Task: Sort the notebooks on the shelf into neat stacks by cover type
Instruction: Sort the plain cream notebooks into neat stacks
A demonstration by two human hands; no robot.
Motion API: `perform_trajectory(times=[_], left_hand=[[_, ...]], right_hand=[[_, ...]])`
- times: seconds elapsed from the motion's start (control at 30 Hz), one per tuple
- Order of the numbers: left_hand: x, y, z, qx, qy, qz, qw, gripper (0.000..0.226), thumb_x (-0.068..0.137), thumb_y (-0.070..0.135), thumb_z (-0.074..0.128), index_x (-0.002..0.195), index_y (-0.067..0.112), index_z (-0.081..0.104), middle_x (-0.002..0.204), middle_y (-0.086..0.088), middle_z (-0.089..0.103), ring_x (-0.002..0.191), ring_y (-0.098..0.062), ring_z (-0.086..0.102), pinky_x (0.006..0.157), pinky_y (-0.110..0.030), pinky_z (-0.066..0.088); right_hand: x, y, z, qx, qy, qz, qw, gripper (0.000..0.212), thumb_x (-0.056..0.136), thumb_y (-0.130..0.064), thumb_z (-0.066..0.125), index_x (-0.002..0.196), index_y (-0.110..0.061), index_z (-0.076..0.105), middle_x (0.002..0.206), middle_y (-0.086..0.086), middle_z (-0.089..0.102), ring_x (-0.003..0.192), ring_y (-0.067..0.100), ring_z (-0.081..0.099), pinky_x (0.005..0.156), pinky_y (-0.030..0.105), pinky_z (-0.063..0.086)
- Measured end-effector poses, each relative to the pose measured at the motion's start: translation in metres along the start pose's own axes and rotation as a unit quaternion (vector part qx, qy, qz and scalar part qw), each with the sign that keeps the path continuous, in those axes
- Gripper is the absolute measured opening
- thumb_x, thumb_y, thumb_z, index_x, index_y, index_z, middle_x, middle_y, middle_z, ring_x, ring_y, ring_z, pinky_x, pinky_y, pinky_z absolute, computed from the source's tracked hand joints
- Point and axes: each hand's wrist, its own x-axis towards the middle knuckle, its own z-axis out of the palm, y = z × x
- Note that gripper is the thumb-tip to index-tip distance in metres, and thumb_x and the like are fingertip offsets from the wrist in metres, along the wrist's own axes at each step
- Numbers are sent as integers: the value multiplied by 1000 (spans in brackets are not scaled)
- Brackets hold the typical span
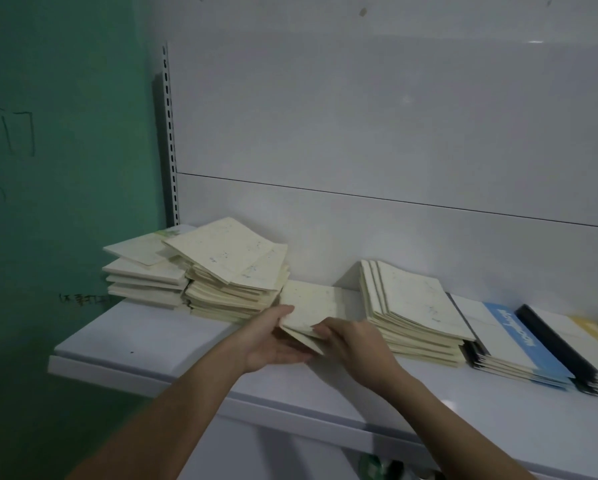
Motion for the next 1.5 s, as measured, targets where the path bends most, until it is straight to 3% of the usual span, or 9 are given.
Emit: perform_trajectory(times=[0.2,0.3,0.4,0.5,0.63,0.8,1.03,1.2,1.5], left_hand=[[-4,-4,12,145,34,64,987,40,98,1,40,128,21,54,115,-7,66,100,-28,63,76,-46,57],[-15,5,13,250,76,171,950,46,95,0,40,131,27,53,118,6,64,105,-15,61,78,-29,51],[-29,19,10,314,113,263,905,41,95,1,41,122,30,52,107,21,62,98,1,59,71,-15,46],[-40,35,2,313,131,314,887,41,96,1,42,117,34,51,102,26,61,87,12,58,62,-9,45],[-51,47,-22,277,138,321,895,35,98,5,46,120,32,54,108,21,66,99,-1,64,76,-21,51],[-57,49,-58,206,129,294,925,30,99,11,54,122,30,56,116,13,69,109,-11,65,95,-37,52],[-56,50,-76,163,122,277,939,33,99,8,52,125,28,57,120,8,69,111,-14,65,99,-43,50],[-56,48,-75,146,131,270,943,31,100,10,51,125,28,56,123,6,67,111,-15,63,99,-44,49],[-60,63,-71,100,119,258,954,36,102,13,45,129,38,45,122,7,64,111,-21,61,94,-50,50]], right_hand=[[-13,-1,-12,72,-62,30,995,34,102,-43,40,102,-24,69,94,-8,70,79,10,61,71,31,48],[-13,8,-7,-26,-6,50,998,28,103,-24,38,122,-20,58,108,0,67,87,20,62,70,34,50],[-8,13,9,-115,-53,103,987,36,95,-4,40,129,-13,44,115,8,60,91,26,58,66,31,42],[3,11,24,-103,-75,113,985,29,97,-13,42,126,-11,46,119,9,57,99,27,56,69,34,42],[26,10,43,-58,-119,102,986,38,93,-46,49,119,-20,50,121,1,57,103,21,52,76,33,43],[45,15,43,16,-181,128,975,67,88,-55,59,147,-30,37,156,-3,31,140,21,34,111,39,31],[54,15,42,2,-168,154,974,58,87,-55,61,139,-29,50,145,-3,48,128,21,48,100,35,41],[47,2,46,-123,-73,59,988,26,101,-35,43,110,-24,64,106,2,70,88,23,64,63,28,36],[57,-7,15,25,254,197,947,19,100,-10,43,95,-14,61,72,4,56,64,27,47,52,35,27]])
